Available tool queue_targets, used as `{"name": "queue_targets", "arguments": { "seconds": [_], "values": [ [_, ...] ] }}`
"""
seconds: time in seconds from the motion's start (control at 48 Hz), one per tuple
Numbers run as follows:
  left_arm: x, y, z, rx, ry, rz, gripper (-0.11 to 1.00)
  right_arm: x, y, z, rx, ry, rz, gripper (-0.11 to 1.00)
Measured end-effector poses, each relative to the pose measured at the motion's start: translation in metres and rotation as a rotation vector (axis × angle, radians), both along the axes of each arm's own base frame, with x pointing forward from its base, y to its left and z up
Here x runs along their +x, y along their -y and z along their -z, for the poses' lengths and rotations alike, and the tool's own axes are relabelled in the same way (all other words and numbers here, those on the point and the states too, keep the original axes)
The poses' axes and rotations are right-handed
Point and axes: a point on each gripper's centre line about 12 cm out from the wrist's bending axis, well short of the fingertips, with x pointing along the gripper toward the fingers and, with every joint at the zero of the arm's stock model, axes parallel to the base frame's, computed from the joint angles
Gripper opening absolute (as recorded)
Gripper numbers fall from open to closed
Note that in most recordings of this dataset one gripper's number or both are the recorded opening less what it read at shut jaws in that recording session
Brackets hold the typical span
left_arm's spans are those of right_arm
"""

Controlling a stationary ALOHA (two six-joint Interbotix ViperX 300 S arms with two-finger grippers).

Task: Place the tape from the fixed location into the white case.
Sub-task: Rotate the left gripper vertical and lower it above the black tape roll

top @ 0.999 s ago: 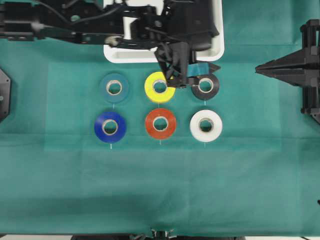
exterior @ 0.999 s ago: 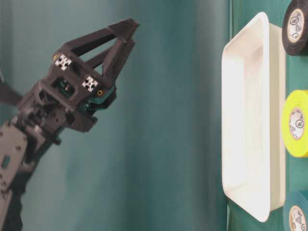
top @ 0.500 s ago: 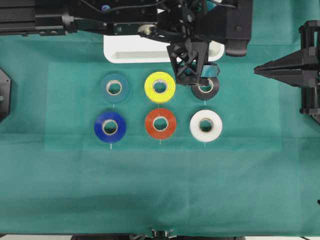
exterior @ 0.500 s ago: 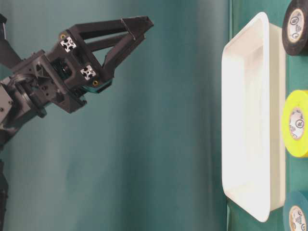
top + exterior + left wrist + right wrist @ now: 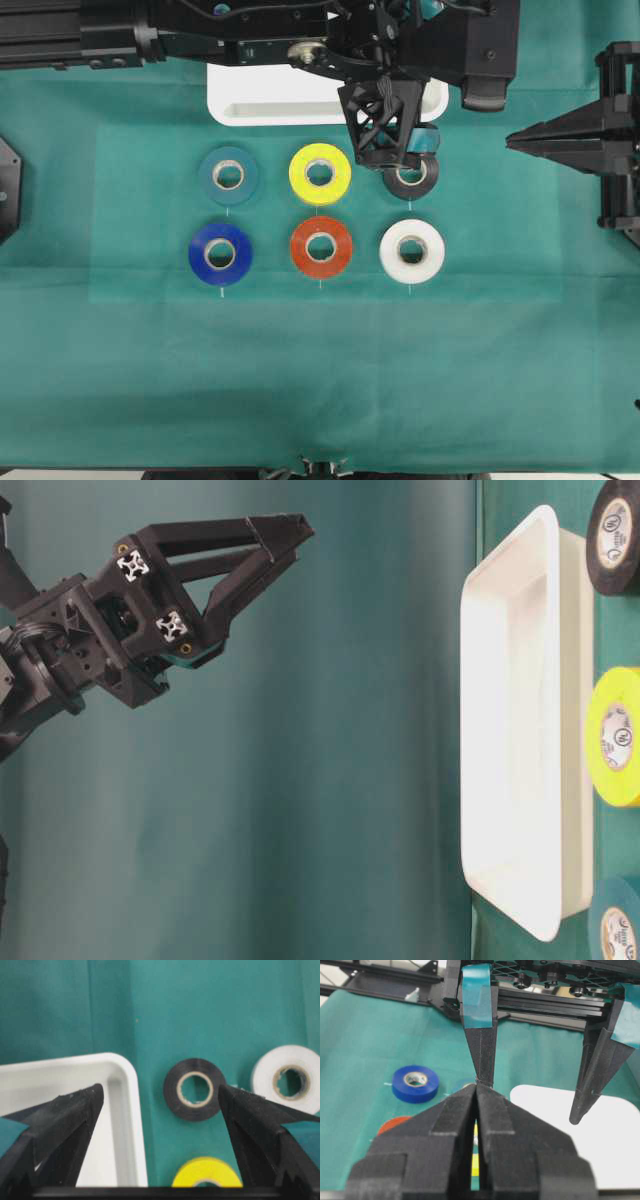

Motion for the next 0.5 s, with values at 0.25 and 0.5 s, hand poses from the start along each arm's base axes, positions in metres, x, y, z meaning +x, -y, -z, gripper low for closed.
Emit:
{"name": "queue_targets", "arguments": {
  "seconds": [0.25, 0.5],
  "values": [
    [0.000, 0.000, -0.001, 0.003, 0.001, 0.004, 0.95, 0.000, 0.000, 0.000, 0.000, -0.002, 0.000, 0.00],
    [0.001, 0.010, -0.001, 0.054, -0.003, 0.084, 0.95, 0.000, 0.000, 0.001, 0.000, -0.005, 0.000, 0.00]
  ]
}}
